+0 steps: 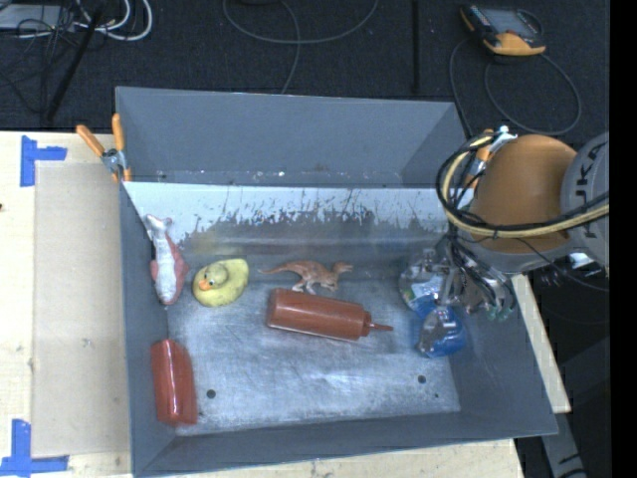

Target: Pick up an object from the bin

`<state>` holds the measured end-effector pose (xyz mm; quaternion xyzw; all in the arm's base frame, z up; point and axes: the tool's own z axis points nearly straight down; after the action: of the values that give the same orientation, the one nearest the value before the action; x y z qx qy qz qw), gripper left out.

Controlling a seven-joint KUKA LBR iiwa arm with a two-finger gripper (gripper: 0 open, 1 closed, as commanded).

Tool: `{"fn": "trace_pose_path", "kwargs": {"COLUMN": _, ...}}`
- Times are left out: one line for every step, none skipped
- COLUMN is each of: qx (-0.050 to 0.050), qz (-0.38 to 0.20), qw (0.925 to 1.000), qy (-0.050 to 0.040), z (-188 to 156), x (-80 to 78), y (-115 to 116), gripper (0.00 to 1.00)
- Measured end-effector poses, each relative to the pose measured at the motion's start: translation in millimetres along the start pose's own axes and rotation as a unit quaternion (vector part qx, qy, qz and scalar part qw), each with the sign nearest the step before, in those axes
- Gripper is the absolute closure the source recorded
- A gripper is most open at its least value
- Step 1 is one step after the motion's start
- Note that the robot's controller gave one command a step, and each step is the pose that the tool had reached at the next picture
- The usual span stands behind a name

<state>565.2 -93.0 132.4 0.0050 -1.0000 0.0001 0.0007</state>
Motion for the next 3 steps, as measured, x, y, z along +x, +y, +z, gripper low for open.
{"fn": "trace_pose_path", "kwargs": {"qx": 0.000, "qz": 0.000, "qw": 1.0000, "qy": 0.0000, "z": 0.0, "x": 0.0, "y": 0.0, "gripper": 1.00}}
{"fn": "trace_pose_path", "kwargs": {"qx": 0.000, "qz": 0.000, "qw": 1.0000, "qy": 0.0000, "z": 0.0, "x": 0.0, "y": 0.0, "gripper": 0.00}}
{"fn": "trace_pose_path", "kwargs": {"qx": 0.000, "qz": 0.000, "qw": 1.0000, "qy": 0.0000, "z": 0.0, "x": 0.0, "y": 0.0, "gripper": 1.00}}
